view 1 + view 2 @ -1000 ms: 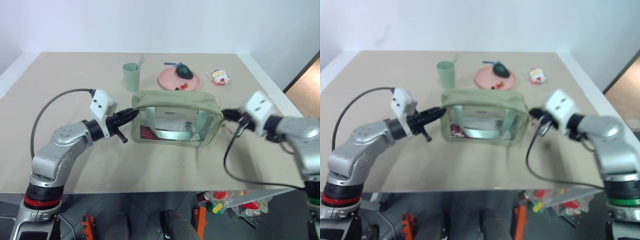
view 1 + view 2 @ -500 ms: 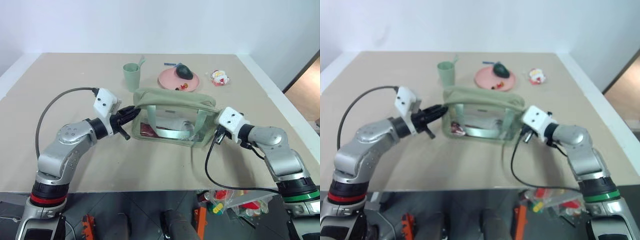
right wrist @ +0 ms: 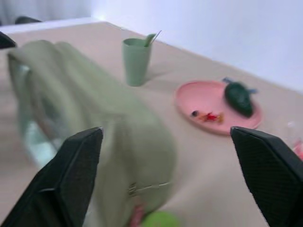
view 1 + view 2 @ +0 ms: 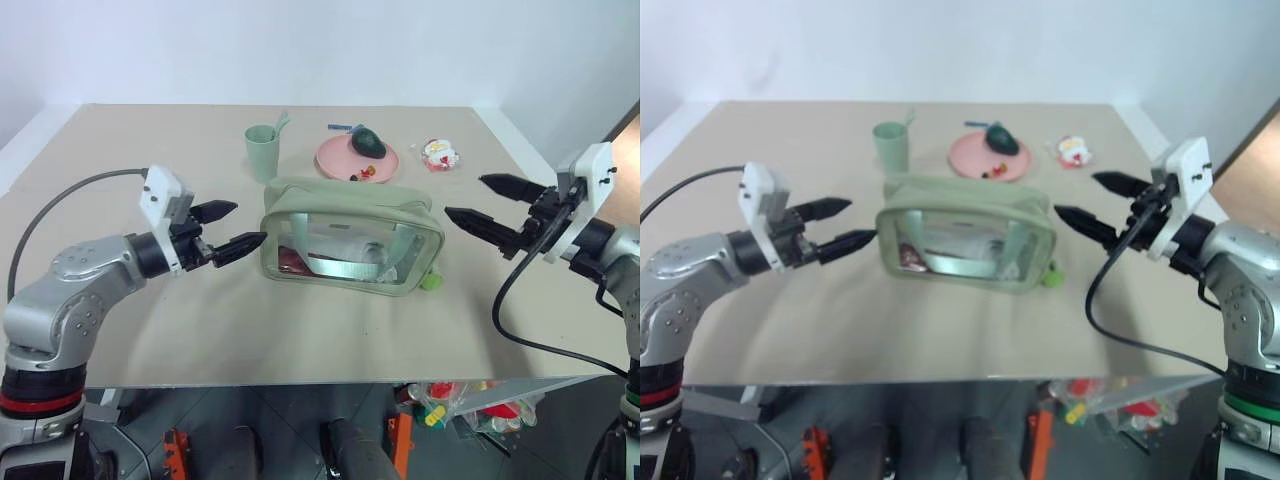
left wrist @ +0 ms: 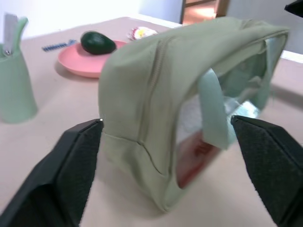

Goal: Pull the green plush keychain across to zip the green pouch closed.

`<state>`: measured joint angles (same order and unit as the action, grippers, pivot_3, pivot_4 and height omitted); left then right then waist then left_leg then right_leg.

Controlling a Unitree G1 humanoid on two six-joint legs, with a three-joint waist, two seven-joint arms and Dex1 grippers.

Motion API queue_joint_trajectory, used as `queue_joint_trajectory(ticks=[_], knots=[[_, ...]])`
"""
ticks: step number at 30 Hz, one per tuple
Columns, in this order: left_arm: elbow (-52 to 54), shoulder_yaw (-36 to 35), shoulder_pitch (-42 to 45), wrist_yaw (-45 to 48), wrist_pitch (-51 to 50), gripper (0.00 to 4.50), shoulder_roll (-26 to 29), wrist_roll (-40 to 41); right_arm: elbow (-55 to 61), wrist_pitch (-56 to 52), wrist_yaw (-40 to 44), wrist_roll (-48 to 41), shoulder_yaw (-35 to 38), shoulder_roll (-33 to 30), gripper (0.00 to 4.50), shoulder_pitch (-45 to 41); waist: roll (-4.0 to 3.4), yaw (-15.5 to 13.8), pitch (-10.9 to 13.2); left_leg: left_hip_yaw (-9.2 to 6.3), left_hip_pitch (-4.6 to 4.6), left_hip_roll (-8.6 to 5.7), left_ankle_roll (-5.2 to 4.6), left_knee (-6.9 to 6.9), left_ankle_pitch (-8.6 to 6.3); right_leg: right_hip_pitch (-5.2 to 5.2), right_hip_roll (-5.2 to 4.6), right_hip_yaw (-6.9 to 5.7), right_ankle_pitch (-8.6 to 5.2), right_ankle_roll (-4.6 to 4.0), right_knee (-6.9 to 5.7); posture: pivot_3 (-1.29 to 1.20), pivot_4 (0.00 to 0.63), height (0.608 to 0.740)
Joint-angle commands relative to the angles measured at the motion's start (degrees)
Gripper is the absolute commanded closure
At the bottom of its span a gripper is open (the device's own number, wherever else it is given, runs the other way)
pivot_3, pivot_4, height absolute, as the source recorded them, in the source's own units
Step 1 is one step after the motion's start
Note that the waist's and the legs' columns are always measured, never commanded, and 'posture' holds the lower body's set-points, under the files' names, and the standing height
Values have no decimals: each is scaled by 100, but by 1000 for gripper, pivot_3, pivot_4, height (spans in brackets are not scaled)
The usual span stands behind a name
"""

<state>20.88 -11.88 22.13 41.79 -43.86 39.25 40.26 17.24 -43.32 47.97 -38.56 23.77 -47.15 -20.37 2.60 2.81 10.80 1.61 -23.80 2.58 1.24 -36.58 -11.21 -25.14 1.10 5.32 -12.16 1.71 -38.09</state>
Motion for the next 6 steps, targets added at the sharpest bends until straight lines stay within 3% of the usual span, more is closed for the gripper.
queue_joint_trajectory(ticks=[1,6], knots=[[406,-241,-620,-167,231,42,69,-205,1246,-805,-415,-1104,525,191,33,767,0,-3,-2,0,2,0,0,5,0,0,-3,-1,-5,0,-1,0,150,740],[607,25,-1134,-562,764,42,-148,-829,2007,-427,-1029,-690,255,668,33,1869,0,-8,-2,-8,-1,3,0,-1,-2,0,-3,-14,-14,-16,-1,0,150,740]])
